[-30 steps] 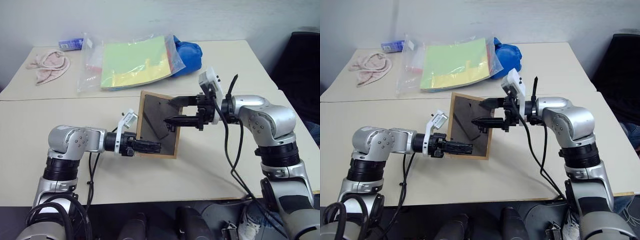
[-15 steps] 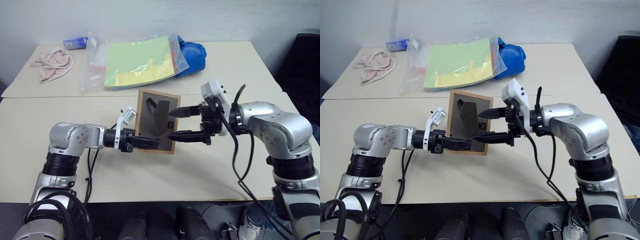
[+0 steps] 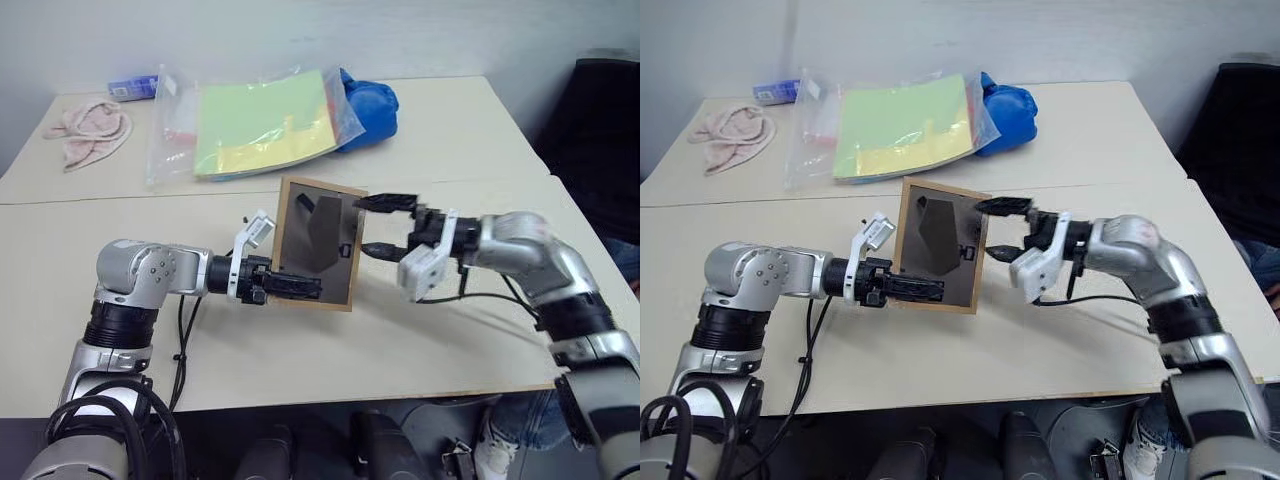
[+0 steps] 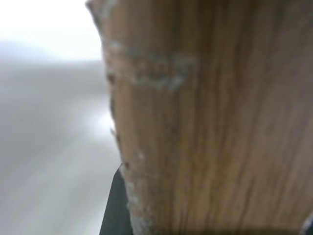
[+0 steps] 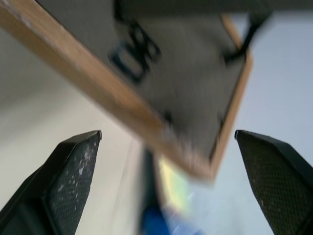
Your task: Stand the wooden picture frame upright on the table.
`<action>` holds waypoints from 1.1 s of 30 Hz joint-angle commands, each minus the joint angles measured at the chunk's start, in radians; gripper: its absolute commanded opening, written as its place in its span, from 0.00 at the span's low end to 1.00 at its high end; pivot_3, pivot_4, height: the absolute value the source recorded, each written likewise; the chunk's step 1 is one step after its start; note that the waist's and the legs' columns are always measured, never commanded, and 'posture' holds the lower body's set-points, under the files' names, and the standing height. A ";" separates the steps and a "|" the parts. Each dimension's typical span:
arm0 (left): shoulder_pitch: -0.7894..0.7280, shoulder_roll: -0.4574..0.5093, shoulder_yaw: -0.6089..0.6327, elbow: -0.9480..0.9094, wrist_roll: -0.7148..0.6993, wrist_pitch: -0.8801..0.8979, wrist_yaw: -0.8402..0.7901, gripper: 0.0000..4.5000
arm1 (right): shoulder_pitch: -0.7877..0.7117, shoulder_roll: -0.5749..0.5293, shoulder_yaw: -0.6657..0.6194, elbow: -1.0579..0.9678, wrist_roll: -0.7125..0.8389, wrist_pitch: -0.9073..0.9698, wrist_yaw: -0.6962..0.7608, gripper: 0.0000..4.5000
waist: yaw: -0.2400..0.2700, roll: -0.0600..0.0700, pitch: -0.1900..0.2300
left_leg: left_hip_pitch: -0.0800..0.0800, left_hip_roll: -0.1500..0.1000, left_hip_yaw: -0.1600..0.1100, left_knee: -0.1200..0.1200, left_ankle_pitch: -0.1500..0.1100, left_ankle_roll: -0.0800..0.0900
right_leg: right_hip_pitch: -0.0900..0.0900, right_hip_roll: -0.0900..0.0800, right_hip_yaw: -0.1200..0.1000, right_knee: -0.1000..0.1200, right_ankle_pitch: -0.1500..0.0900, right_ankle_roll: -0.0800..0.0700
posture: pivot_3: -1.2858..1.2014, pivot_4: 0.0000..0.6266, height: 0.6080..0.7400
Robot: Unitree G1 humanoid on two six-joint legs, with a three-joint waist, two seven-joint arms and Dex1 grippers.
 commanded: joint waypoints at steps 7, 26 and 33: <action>-0.043 0.024 0.033 -0.035 -0.066 0.050 -0.026 0.19 | -0.152 0.039 0.095 0.145 -0.420 0.005 -0.667 0.60 | -0.008 0.000 0.000 | 0.000 0.000 0.000 0.000 0.001 -0.001 | -0.003 0.003 0.003 0.002 0.000 0.000 | 0.52 0.24 1.00; 0.338 0.503 0.411 -0.224 -0.081 -0.260 -0.273 1.00 | -0.193 0.003 0.298 0.341 0.216 -0.152 -0.390 0.24 | -0.073 -0.003 0.002 | 0.004 0.004 -0.001 -0.007 -0.001 -0.004 | -0.004 0.009 0.015 0.001 -0.001 -0.003 | 0.52 0.24 1.00; 0.539 0.383 0.583 -0.537 -0.056 -0.448 -0.133 1.00 | 0.088 0.043 0.262 -0.221 1.415 0.909 0.503 0.23 | -0.052 -0.002 0.003 | 0.002 0.007 -0.008 0.001 -0.005 0.000 | 0.005 0.008 0.013 -0.004 -0.001 -0.002 | 0.52 0.24 1.00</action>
